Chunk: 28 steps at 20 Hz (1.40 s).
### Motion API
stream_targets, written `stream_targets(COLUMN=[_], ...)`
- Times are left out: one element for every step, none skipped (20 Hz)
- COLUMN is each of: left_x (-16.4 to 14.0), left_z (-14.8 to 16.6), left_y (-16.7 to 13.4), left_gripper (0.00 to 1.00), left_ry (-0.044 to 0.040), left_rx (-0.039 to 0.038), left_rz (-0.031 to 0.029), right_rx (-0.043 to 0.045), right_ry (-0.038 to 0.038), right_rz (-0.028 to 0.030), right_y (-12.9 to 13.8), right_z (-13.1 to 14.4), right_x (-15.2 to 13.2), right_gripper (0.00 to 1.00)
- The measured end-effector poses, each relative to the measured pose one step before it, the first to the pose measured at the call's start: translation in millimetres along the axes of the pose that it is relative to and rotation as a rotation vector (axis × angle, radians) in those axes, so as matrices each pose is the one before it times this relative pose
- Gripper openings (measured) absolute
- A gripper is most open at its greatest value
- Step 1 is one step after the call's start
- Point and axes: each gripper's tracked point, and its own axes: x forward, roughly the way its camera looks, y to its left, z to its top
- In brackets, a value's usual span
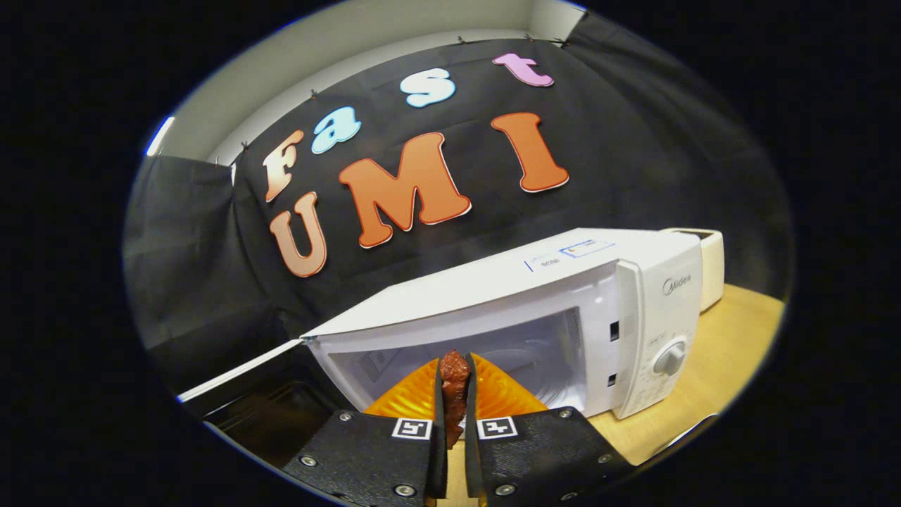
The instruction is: Open the microwave oven with the left hand, put the food in, and close the microwave oven.
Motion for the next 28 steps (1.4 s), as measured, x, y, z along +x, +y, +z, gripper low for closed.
stream_targets(left_x=[0.42,1.23,0.41,0.96,-0.13,0.23,-0.26,0.27,1.04,1.11,0.51,0.95,-0.46,0.31,-0.45,1.16,-0.63,0.13,-0.19,-0.7,0.42,0.0,0.74,-0.11,-0.44,0.38,0.14,-0.57], left_z=[-1.84,-1.33,-2.25,-1.99,-1.66,-0.16,-0.62,-0.07,-0.64,-0.23,0.21,-0.22,-1.25,-1.48,-1.07,-0.75,-1.95,-0.16,-0.52,0.62,-1.78,-1.63,-0.75,0.59,2.1,0.28,-1.31,0.52], left_y=[2.76,0.69,0.94,0.31,0.34,0.31,1.75,1.48,0.9,0.57,1.36,-0.35,-0.59,0.55,0.7,0.83,-0.27,0.46,0.16,-0.41,-0.74,-1.37,0.04,0.87,1.28,0.01,-0.76,-1.31], left_gripper=[0.93,0.88,0.93,0.88,0.88,0.88,0.88,0.93,0.88,0.88,0.88,0.88,0.88,0.88,0.93,0.88,0.88,0.88,0.88,0.88,0.88,0.88,0.88,0.88,0.88,0.88,0.93,0.88], left_ry=[0.00149,0.00544,0.00289,0.0066,0.00455,0.00176,0.00121,0.00349,0.00213,0.0016,0.00082,0.00232,0.00156,0.00463,0.00241,0.00228,0.00219,0.00008,0.00167,-0.0003,0.00403,0.00438,0.00321,-0.00307,-0.00293,0.00017,0.00163,-0.00056], left_rx=[-0.00372,-0.00183,-0.00083,0.00051,0.00242,0.00114,0.00131,0.00385,0.00439,0.00252,-0.00006,-0.00129,0.00078,0.00335,0.00253,-0.00044,-0.00023,-0.00096,-0.00155,-0.00156,-0.00219,-0.0005,0.00048,0.00014,-0.00253,-0.00211,0.0011,0.00307], left_rz=[0.00487,0.00209,0.00206,0.00008,0.0009,0.00173,0.00349,0.00491,0.00507,0.00417,0.00364,0.00054,0.00227,0.00324,0.002,0.00208,0.00102,0.00205,0.00012,-0.00044,-0.0027,-0.00217,-0.00045,0.00301,0.00413,0.00311,-0.00148,-0.00206], right_rx=[0.03611,0.03004,0.02681,0.03488,0.04087,0.03904,0.02502,0.01652,0.01406,0.01914,0.02508,0.02924,0.02447,0.01666,0.00825,0.00702,0.00858,0.01067,0.00988,0.00663,0.01079,0.00923,0.0035,0.0019,-0.01764,-0.03335,-0.03252,-0.05037], right_ry=[-0.00962,-0.00348,-0.00486,0.00532,0.00259,-0.01059,-0.01938,-0.02457,-0.02981,-0.02448,-0.01913,-0.01773,-0.01541,-0.01954,-0.01377,-0.01014,-0.00726,-0.00413,0.0019,0.01033,0.00578,0.0001,0.0081,0.00504,-0.00898,-0.00898,-0.00709,0.00522], right_rz=[-0.00811,-0.01599,-0.01535,-0.01425,-0.00867,-0.00768,-0.0095,-0.01319,-0.01095,-0.01543,-0.01024,-0.01133,-0.01174,-0.00985,-0.01229,-0.00937,-0.01019,-0.01369,-0.01793,-0.01378,-0.01139,-0.00476,0.00086,0.00184,-0.00566,-0.01442,0.00303,-0.01647], right_y=[-0.09,-3.5,-3.0,-4.05,-2.38,-3.63,-3.29,-3.81,-2.59,-3.22,-1.81,-1.68,-2.41,-1.03,-2.06,-0.94,-1.85,-3.56,-5.1,-4.33,-2.0,-0.94,1.23,0.95,-0.07,-3.32,3.6,-0.63], right_z=[-6.11,-6.19,-6.45,-6.86,-5.63,-1.76,-0.03,1.52,2.11,1.63,-0.42,-0.53,-1.78,-0.67,-2.32,-1.49,-2.9,-2.79,-4.57,-4.9,-4.07,-3.37,-3.37,-2.85,-1.1,0.03,-0.12,-0.56], right_x=[8.41,7.81,6.85,6.35,5.27,5.86,6.48,6.39,5.57,5.37,6.15,5.47,4.74,4.76,4.34,4.4,3.01,3.45,5.05,3.8,3.4,3.95,0.32,0.17,1.63,0.84,1.33,0.28], right_gripper=[0.09,0.09,0.1,0.1,0.1,0.1,0.09,0.1,0.1,0.1,0.1,0.09,0.09,0.1,0.1,0.09,0.1,0.1,0.1,0.1,0.1,0.1,0.1,0.1,0.12,0.12,0.14,0.15])
